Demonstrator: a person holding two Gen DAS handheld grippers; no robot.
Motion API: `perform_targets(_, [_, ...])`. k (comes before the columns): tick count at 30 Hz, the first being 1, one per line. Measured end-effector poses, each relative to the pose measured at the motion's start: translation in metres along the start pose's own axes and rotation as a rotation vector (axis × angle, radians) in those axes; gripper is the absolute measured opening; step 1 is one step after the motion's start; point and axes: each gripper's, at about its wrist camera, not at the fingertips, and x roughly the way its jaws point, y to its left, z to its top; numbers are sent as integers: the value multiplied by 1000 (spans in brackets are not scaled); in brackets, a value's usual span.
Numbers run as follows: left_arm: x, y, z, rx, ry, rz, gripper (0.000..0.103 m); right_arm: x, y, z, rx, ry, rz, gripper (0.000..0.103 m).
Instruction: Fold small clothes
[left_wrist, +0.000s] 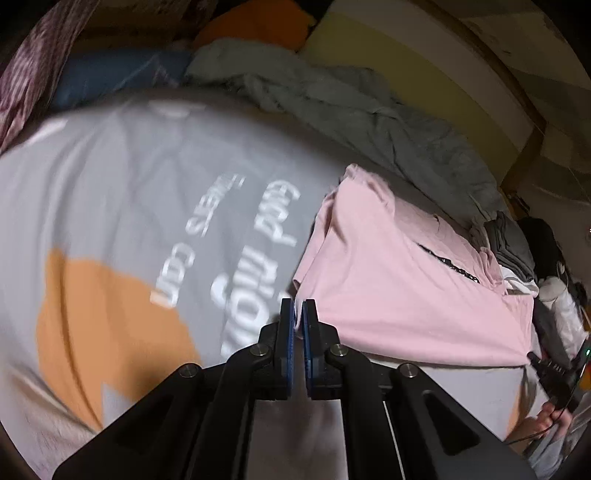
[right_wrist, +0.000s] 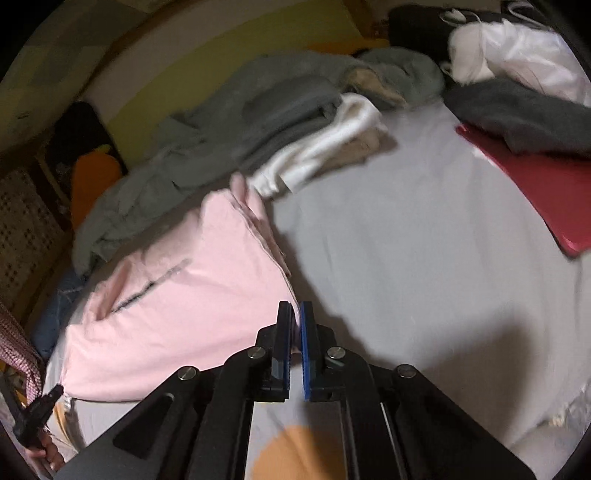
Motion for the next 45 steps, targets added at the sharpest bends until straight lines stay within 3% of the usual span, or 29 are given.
perform_targets(5, [-1,-9,-8,41,8,26,6,-1,-4,-12,6,27,-38,4])
perform_targets(6, [1,-15,-7,75,19,42,9,-1,-4,-13,2,23,-54,5])
perform_targets(7, [3,-22,-4,113,32,57,20,-2,-2,-12,-3,13,-80,9])
perform_targets(8, [4,-25,0,134,30,69,28,-3,-1,-10,-10,-1,-108,15])
perform_targets(9, [1,-30,7,150,7,72,39,-7,1,-6,-26,-34,-148,32])
perform_targets(10, [-2,-33,14,161,-18,57,41,-11,4,-3,-39,-66,-165,54])
perform_targets(12, [-5,-44,33,204,-46,23,46,-23,13,6,-85,-144,-139,63])
perform_targets(16, [12,-68,66,295,-58,27,51,-12,40,41,-189,-91,3,64])
perform_targets(18, [32,-78,77,340,-47,65,51,5,47,55,-204,-65,0,64])
perform_targets(20, [50,-81,79,342,-19,113,51,42,54,70,-238,21,2,64])
perform_targets(22, [70,-77,78,337,17,174,51,81,50,75,-225,112,-55,64])
perform_targets(24, [89,-67,73,341,59,244,52,103,38,74,-192,149,-100,64])
perform_targets(26, [101,-56,68,339,89,272,55,105,31,72,-176,128,-83,63])
perform_targets(30, [101,-44,67,293,75,247,61,100,40,66,-279,83,-171,66])
perform_targets(35, [93,-48,53,316,18,274,61,90,37,60,-261,60,-190,66])
perform_targets(38, [91,-46,54,296,-9,280,68,86,31,58,-264,59,-197,69])
perform_targets(45, [88,-43,55,282,-22,268,68,83,28,61,-248,40,-197,71])
